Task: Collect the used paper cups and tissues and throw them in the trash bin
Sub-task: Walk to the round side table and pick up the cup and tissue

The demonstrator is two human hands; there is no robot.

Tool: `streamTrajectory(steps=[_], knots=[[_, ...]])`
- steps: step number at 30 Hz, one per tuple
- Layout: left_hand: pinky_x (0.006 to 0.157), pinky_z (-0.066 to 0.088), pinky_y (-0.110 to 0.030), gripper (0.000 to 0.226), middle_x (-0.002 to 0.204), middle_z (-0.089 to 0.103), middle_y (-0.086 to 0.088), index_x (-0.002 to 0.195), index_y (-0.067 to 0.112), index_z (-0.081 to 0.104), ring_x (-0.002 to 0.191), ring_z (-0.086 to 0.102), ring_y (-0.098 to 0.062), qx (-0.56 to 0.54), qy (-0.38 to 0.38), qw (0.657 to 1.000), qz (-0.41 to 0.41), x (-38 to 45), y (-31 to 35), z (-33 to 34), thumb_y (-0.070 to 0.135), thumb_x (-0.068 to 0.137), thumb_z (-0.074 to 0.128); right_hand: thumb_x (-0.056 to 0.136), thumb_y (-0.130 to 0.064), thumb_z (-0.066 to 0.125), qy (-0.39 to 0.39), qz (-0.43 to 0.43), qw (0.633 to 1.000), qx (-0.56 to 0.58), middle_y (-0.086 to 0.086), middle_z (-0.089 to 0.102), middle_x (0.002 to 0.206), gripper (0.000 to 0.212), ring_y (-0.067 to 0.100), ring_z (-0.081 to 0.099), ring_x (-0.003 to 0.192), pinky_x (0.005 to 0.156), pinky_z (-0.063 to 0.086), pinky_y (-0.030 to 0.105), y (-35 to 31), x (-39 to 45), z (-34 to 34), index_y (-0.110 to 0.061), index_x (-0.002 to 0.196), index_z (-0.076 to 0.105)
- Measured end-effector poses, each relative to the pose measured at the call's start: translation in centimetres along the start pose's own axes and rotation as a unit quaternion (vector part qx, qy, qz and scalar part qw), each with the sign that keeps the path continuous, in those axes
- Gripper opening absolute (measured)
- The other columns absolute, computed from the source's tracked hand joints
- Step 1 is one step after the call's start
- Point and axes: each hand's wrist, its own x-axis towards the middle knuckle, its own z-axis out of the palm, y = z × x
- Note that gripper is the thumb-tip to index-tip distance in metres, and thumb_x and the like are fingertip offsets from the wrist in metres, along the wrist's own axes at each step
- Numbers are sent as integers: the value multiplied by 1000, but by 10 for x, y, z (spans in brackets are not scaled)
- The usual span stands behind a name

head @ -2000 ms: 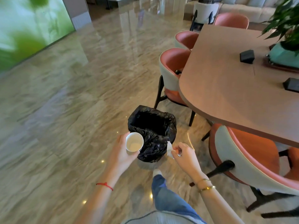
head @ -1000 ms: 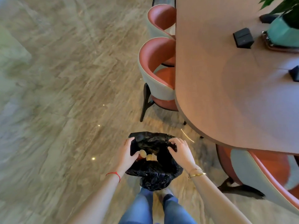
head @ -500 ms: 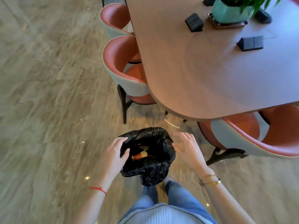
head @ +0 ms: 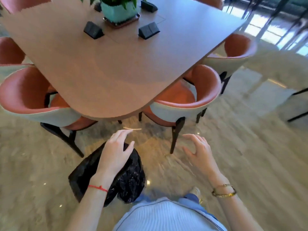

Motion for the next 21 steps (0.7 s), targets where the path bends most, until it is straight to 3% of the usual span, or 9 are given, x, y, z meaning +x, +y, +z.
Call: streamTrajectory(steps=[3, 9, 13, 21], knots=[[99, 45, -31, 38, 127, 57, 6, 129, 21, 55, 118, 52, -13, -9, -40, 997, 58, 22, 64, 40, 25, 91, 61, 85, -24, 69, 58, 49, 997, 8, -10, 62, 111, 31, 9, 52, 107, 93, 39, 21, 48, -29, -46, -24, 115, 61], [102, 41, -25, 41, 127, 60, 5, 128, 21, 57, 119, 54, -11, -37, -102, 982, 152, 48, 206, 136, 24, 88, 66, 82, -14, 73, 164, 142, 976, -8, -5, 65, 104, 30, 14, 56, 101, 92, 42, 25, 153, -90, -147, -18, 110, 64], [102, 44, -33, 40, 123, 61, 2, 126, 18, 59, 116, 56, -14, -51, -140, 967, 206, 57, 289, 190, 21, 87, 67, 81, -12, 73, 219, 213, 952, -17, -3, 66, 104, 29, 17, 57, 101, 90, 44, 28, 213, -129, -202, -15, 109, 65], [103, 43, -30, 42, 126, 59, 7, 127, 21, 57, 119, 53, -9, -55, -206, 939, 271, 94, 411, 274, 22, 87, 66, 80, -12, 74, 312, 311, 898, -14, -4, 66, 102, 31, 15, 58, 99, 89, 46, 30, 304, -167, -271, -18, 109, 65]])
